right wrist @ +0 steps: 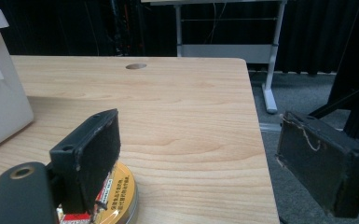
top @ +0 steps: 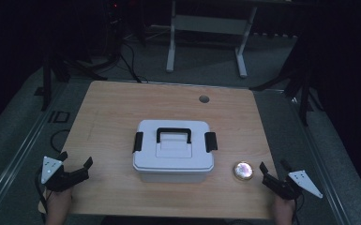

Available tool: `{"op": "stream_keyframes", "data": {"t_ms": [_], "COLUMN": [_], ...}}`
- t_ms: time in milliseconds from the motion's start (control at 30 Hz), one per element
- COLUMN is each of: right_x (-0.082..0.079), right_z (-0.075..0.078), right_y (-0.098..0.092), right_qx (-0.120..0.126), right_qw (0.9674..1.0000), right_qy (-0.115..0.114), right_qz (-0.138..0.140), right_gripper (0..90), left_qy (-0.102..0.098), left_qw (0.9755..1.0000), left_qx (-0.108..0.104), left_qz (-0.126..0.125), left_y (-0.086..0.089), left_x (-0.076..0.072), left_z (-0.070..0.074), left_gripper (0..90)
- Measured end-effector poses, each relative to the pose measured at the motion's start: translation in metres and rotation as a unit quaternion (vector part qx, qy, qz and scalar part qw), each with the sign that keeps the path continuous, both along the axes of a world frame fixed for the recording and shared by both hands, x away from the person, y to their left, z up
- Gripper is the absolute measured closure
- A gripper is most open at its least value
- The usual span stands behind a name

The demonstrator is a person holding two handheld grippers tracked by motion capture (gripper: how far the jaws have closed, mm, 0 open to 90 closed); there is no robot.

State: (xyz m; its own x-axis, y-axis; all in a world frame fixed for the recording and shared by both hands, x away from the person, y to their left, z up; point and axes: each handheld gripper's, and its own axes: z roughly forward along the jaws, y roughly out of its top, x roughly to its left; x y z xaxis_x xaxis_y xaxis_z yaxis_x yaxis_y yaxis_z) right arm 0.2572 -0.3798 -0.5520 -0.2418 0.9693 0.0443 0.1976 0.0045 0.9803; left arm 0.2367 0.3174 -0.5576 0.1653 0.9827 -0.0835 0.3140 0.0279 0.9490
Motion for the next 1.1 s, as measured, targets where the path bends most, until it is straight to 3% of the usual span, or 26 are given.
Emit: {"op": "stream_keyframes", "data": {"t_ms": [100, 200, 233, 300, 367, 433, 500, 600, 633, 700, 767, 867, 900, 933, 967, 1067, 1100], "right_x": [0.001, 0.002, 0.002, 0.003, 0.003, 0.003, 0.003, 0.004, 0.004, 0.004, 0.004, 0.004, 0.004, 0.004, 0.004, 0.004, 0.004], "right_z": [-0.001, -0.001, -0.001, -0.001, -0.002, -0.002, -0.002, -0.002, -0.002, -0.002, -0.002, -0.002, -0.002, -0.002, -0.002, -0.002, -0.002], "right_y": [0.001, 0.002, 0.002, 0.002, 0.002, 0.002, 0.002, 0.002, 0.002, 0.002, 0.002, 0.002, 0.003, 0.003, 0.003, 0.002, 0.002], "right_qx": [0.000, -0.001, -0.002, -0.004, -0.004, -0.003, -0.003, -0.002, -0.001, 0.001, 0.001, -0.001, -0.002, -0.002, -0.002, -0.001, -0.001], "right_qw": [1.0000, 0.9999, 0.9998, 0.9998, 0.9997, 0.9997, 0.9997, 0.9996, 0.9996, 0.9996, 0.9995, 0.9994, 0.9994, 0.9994, 0.9994, 0.9993, 0.9993], "right_qy": [0.007, 0.011, 0.013, 0.015, 0.016, 0.017, 0.017, 0.018, 0.018, 0.019, 0.019, 0.020, 0.021, 0.021, 0.022, 0.022, 0.022], "right_qz": [0.007, 0.011, 0.013, 0.015, 0.015, 0.016, 0.016, 0.020, 0.022, 0.023, 0.025, 0.026, 0.027, 0.027, 0.028, 0.030, 0.030], "right_gripper": [12.9, 12.9, 13.0, 12.9, 13.0, 12.9, 13.0, 12.9, 12.9, 12.9, 12.9, 12.9, 12.9, 12.9, 12.9, 12.9, 12.9], "left_qy": [0.022, 0.012, 0.004, 0.005, 0.024, 0.029, 0.013, 0.025, 0.037, 0.048, 0.075, 0.108, 0.123, 0.123, 0.139, 0.158, 0.161], "left_qw": [0.9995, 0.9984, 0.9963, 0.9948, 0.9942, 0.9939, 0.9946, 0.9911, 0.9897, 0.9897, 0.9862, 0.9762, 0.9715, 0.9715, 0.9653, 0.9585, 0.9575], "left_qx": [-0.020, -0.052, -0.085, -0.100, -0.097, -0.093, -0.081, -0.098, -0.096, -0.079, -0.070, -0.055, -0.045, -0.045, -0.034, -0.017, -0.007], "left_qz": [0.008, 0.017, 0.004, -0.019, -0.039, -0.052, -0.063, -0.087, -0.100, -0.110, -0.130, -0.179, -0.198, -0.198, -0.219, -0.237, -0.239], "left_y": [0.002, 0.004, 0.007, 0.010, 0.012, 0.013, 0.015, 0.022, 0.025, 0.028, 0.032, 0.037, 0.038, 0.038, 0.038, 0.038, 0.038], "left_x": [-0.001, -0.001, -0.001, 0.001, 0.003, 0.004, 0.003, 0.003, 0.005, 0.006, 0.009, 0.012, 0.015, 0.015, 0.018, 0.023, 0.023], "left_z": [0.001, 0.001, 0.001, 0.001, 0.001, 0.003, 0.007, 0.013, 0.015, 0.016, 0.019, 0.021, 0.023, 0.023, 0.025, 0.028, 0.029], "left_gripper": [0.3, 0.3, 0.3, 0.3, 0.3, 0.3, 0.4, 7.7, 6.6, 3.8, 2.4, 1.7, 1.7, 1.7, 1.7, 1.7, 1.7]}}
